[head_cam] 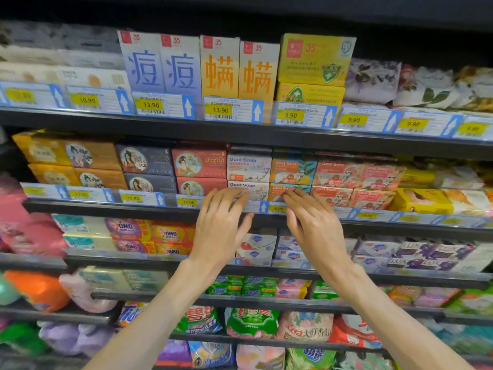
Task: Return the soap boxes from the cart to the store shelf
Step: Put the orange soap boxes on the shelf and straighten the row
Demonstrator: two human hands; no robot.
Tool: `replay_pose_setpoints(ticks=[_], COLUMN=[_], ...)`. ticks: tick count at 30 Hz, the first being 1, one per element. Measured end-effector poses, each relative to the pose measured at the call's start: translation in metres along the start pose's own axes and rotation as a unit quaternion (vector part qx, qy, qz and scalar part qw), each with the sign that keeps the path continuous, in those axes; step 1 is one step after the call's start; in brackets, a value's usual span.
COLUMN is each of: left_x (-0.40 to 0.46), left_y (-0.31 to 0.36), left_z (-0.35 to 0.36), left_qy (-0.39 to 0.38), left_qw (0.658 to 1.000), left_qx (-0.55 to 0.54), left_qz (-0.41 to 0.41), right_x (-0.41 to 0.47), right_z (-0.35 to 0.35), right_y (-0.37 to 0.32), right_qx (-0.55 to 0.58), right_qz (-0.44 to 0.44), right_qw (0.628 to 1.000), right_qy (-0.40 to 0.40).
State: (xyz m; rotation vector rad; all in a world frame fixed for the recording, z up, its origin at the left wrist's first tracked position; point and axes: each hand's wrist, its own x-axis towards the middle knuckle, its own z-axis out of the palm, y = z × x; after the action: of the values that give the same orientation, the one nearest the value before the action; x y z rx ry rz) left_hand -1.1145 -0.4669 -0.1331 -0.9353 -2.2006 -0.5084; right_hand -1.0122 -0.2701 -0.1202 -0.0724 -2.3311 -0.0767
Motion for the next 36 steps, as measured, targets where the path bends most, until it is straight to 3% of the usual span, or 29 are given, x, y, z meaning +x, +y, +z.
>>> replay_pose_setpoints(ticks=[6, 12, 18, 29, 31, 36], left_x=[-0.015, -0.012, -0.021, -0.027, -0.025, -0.001], left_y=[-0.037, -0.044, -0.058, -0.079, -0.069, 0.005], left_z=[-0.016, -0.017, -0.027, -0.034, -0.038, -0.033], left_qy=[-0.009, -0.033, -0.005, -0.051, -0.028, -0.008], left_qw=[0.993, 0.99, 0.988, 0.98, 0.984, 1.0], left_qx=[0.065, 0.089, 0.07, 0.094, 0.081, -0.005], left_qz=[-0.099, -0.104, -0.138, -0.17, -0.154, -0.002], right_x=[0.009, 0.022, 0.024, 0.019, 0.017, 0.009], right_z=[0.014, 0.028, 0.022, 0.02, 0.014, -0.008], right_y=[-0.03, -0.053, -0.054, -0.046, -0.044, -0.015], right_qx=[0.029, 0.015, 0.041, 0.045, 0.051, 0.044], right_qz=[-0.053, -0.024, -0.021, -0.012, -0.016, -0.003], right_qw=[0.998, 0.999, 0.998, 0.998, 0.998, 0.999], right_qy=[-0.005, -0.045, -0.033, -0.039, -0.035, -0.022])
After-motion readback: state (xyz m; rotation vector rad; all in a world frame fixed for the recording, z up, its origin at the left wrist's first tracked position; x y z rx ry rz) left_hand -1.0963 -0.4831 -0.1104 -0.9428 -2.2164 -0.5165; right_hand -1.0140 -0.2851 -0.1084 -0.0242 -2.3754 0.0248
